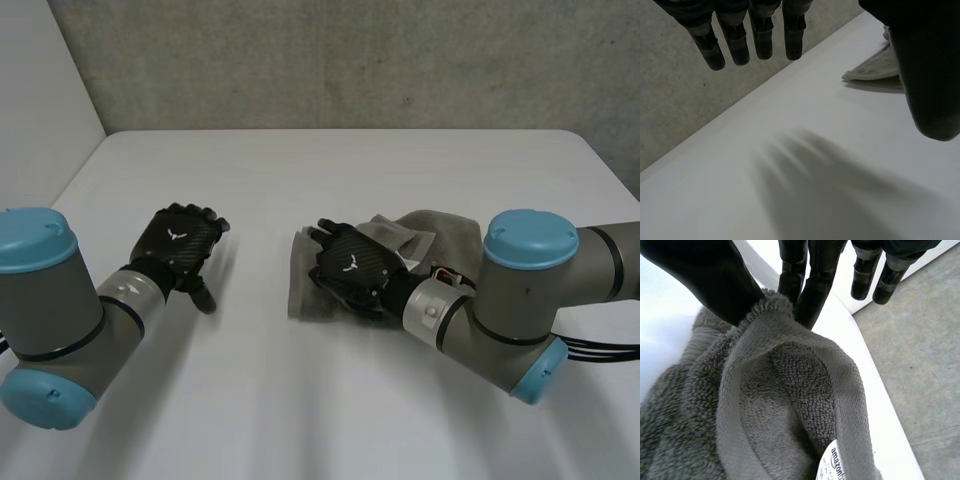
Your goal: Fold the towel.
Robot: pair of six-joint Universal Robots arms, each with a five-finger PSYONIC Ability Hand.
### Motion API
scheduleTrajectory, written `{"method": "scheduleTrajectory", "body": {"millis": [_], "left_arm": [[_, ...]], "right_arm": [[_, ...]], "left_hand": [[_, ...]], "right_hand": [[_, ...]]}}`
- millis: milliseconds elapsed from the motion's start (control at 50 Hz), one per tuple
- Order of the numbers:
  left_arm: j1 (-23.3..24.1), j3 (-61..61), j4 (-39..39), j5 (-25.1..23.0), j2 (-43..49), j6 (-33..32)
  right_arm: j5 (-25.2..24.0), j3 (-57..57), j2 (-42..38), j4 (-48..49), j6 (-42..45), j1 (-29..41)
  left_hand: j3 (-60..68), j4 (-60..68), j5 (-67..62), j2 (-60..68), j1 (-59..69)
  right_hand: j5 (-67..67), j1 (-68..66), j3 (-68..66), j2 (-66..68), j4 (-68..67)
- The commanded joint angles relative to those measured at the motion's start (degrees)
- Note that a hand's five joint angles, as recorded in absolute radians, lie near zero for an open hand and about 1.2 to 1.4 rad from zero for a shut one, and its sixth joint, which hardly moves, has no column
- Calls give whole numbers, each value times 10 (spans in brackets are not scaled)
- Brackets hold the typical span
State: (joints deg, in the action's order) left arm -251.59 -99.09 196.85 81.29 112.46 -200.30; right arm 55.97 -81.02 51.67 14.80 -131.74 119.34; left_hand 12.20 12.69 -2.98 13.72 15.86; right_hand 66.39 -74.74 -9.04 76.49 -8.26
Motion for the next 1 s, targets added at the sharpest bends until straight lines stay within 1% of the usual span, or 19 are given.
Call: {"method": "scheduleTrajectory", "body": {"millis": [20, 160, 200, 220, 240, 260, 280, 360, 420, 460, 480, 520, 580, 640, 660, 700, 760, 940, 1000], "left_arm": [[1, 8, 0, 0, -1, 0], [7, 21, 3, 1, -1, 4], [17, 27, 13, 1, -1, 22], [17, 27, 13, 1, -1, 22], [25, 30, 15, 1, -1, 32], [32, 34, 15, 1, -1, 45], [32, 34, 15, 1, -1, 45], [46, 43, 15, 2, -1, 69], [69, 57, 15, 2, 0, 97], [88, 71, 14, 2, 1, 123], [88, 71, 14, 2, 1, 123], [98, 78, 14, 2, 1, 135], [115, 96, 13, 4, 7, 156], [130, 115, 13, 9, 16, 173], [139, 123, 12, 11, 26, 181], [161, 139, 13, 17, 45, 196], [169, 144, 15, 18, 54, 204], [202, 166, 39, 22, 130, 230], [208, 175, 47, 44, 151, 230]], "right_arm": [[36, 38, 3, 1, -13, 17], [43, 65, -17, 5, -31, 33], [46, 72, -25, 5, -40, 38], [50, 76, -28, 4, -52, 42], [50, 76, -28, 4, -52, 42], [52, 75, -29, 3, -63, 46], [58, 72, -26, 3, -76, 47], [67, 63, -19, 0, -106, 41], [74, 41, 19, -5, -156, 34], [75, 6, 83, -6, -217, 3], [75, 6, 84, -6, -217, 3], [75, -29, 134, -9, -288, -49], [74, -47, 156, -10, -320, -72], [74, -100, 219, -19, -370, -129], [74, -100, 219, -19, -370, -129], [74, -139, 242, -28, -368, -176], [74, -169, 246, -35, -368, -212], [68, -230, 238, -36, -358, -246], [66, -248, 229, -29, -345, -246]], "left_hand": [[-22, -27, 28, -35, -56], [-22, -27, 28, -35, -56], [-22, -27, 28, -35, -56], [-22, -27, 28, -35, -56], [-22, -27, 28, -35, -56], [-22, -27, 28, -35, -56], [-22, -27, 28, -35, -56], [-22, -27, 28, -35, -56], [-22, -27, 28, -35, -56], [-22, -27, 28, -35, -56], [-22, -27, 28, -35, -56], [-22, -27, 28, -35, -56], [-22, -27, 28, -35, -56], [-22, -27, 28, -35, -56], [-22, -27, 28, -35, -56], [-22, -27, 28, -35, -56], [-22, -27, 28, -35, -56], [-22, -27, 26, -33, -55], [-22, -27, 26, -33, -55]], "right_hand": [[36, -53, -10, 35, -17], [36, -53, -10, 35, -17], [36, -53, -10, 35, -17], [-211, 195, -10, -212, -17], [-214, 197, -10, -215, -17], [-642, 625, -10, -643, -17], [-664, 746, -10, -764, -17], [-664, 747, -10, -765, -17], [-664, 747, -10, -765, -17], [-664, 747, -10, -765, -17], [-664, 747, -10, -765, -17], [-664, 747, -10, -765, -17], [-664, 747, -10, -765, -17], [-664, 747, -10, -765, -17], [-664, 747, -10, -765, -17], [-664, 747, -10, -765, -17], [-664, 747, -10, -765, -17], [-664, 692, -10, -709, -17], [-655, 638, -10, -656, -17]]}}
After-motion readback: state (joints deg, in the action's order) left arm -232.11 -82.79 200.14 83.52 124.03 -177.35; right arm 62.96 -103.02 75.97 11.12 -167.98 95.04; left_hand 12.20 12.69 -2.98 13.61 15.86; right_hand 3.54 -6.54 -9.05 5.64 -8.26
